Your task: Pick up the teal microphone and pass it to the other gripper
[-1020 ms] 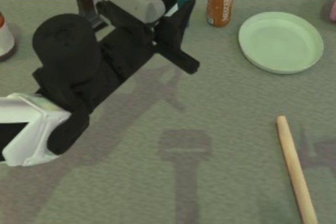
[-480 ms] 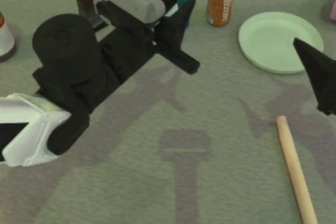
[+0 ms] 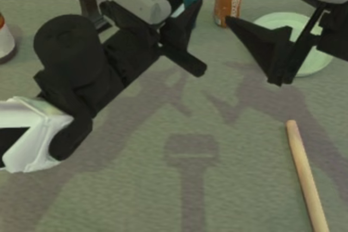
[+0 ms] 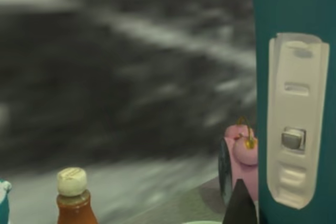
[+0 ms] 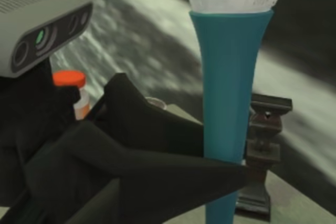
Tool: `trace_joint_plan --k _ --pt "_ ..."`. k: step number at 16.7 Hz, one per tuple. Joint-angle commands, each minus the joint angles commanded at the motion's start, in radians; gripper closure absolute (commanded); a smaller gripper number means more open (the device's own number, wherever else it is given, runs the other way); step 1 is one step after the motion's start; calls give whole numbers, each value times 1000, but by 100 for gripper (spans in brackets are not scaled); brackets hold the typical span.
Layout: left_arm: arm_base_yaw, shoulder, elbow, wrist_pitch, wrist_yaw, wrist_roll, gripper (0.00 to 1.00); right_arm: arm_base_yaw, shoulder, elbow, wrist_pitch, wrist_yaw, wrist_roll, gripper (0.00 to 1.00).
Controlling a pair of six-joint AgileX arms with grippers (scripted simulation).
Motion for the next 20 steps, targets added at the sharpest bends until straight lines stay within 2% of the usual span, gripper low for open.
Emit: trace_joint_plan --k 2,8,10,16,20 --pt "0 0 0 0 0 0 100 9 34 18 10 -14 -2 0" --pt "0 0 0 0 0 0 100 16 48 30 12 -6 -2 0" --pt "0 0 0 0 0 0 100 45 108 85 24 21 -1 0" --pt "0 0 0 0 0 0 100 156 362 292 61 137 3 0" --pt "0 0 0 0 0 0 100 169 383 312 64 150 4 0"
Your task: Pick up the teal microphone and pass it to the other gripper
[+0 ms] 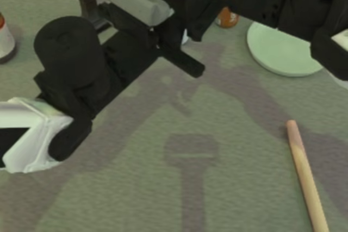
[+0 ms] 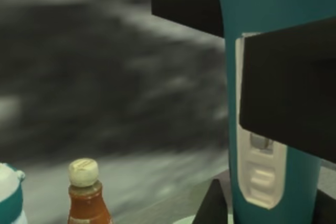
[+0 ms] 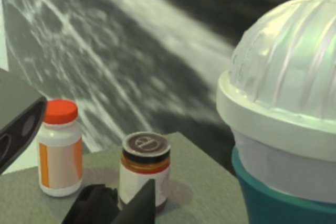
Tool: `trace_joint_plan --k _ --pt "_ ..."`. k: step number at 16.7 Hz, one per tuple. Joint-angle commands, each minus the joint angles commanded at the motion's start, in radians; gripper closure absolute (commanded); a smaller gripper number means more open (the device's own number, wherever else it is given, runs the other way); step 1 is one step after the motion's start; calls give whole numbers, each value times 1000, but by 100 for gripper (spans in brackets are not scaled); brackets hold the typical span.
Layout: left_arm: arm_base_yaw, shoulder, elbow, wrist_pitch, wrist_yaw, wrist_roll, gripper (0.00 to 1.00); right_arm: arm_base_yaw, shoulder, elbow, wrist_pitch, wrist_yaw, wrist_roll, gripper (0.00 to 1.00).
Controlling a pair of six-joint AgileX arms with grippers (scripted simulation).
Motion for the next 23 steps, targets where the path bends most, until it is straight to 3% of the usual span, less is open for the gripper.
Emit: trace_joint_plan --k 1,14,23 --pt "0 0 0 0 0 0 100 0 0 0 0 0 0 0" --pt "0 0 0 0 0 0 100 0 0 0 0 0 0 98" --pt "0 0 0 0 0 0 100 0 0 0 0 0 0 100"
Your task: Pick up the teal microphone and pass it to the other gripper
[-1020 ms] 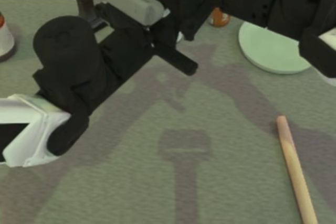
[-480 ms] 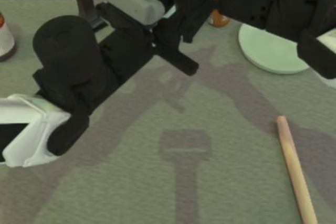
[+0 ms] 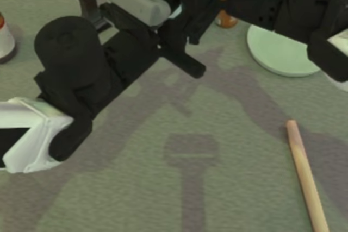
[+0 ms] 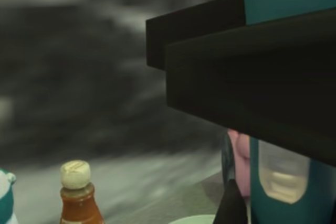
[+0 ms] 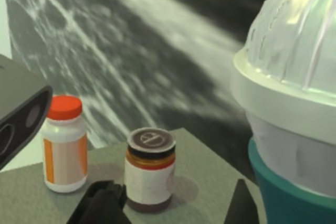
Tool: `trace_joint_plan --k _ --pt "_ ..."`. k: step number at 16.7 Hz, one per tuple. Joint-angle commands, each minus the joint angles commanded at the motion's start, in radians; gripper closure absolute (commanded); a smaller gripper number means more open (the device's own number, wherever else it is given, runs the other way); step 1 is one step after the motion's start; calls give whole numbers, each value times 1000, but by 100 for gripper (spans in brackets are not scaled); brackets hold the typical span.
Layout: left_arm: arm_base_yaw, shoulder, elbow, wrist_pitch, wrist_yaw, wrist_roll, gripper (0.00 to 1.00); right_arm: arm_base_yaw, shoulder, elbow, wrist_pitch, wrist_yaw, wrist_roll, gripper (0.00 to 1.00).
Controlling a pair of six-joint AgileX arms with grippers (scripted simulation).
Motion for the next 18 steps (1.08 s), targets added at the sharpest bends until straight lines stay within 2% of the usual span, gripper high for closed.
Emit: trace_joint_plan --k 13,18 --pt "0 0 0 0 0 0 2 0 0 0 0 0 0 100" --pt "0 0 0 0 0 0 0 0 0 0 0 0 0 100"
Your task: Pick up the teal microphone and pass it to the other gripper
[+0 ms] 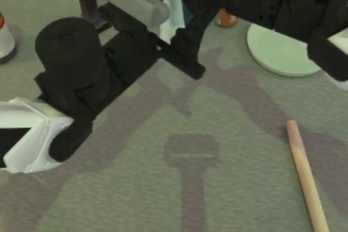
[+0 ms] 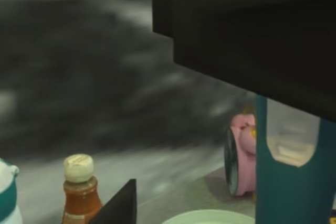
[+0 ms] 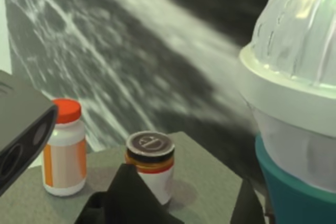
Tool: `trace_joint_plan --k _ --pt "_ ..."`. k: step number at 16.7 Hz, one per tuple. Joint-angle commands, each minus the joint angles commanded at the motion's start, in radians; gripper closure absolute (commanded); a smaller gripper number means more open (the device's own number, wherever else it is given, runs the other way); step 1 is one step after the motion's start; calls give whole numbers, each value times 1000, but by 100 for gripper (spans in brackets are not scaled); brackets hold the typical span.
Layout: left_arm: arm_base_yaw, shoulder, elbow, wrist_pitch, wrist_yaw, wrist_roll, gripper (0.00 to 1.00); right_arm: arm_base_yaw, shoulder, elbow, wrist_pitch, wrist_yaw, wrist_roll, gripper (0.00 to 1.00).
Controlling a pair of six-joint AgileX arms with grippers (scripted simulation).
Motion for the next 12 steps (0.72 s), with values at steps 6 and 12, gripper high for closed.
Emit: trace_joint_plan --k 6,12 --pt "10 -6 -26 -2 -1 4 0 -12 -14 2 0 -2 1 100" --pt "63 -223 -237 -8 31 0 0 -102 -89 -72 3 -107 3 100"
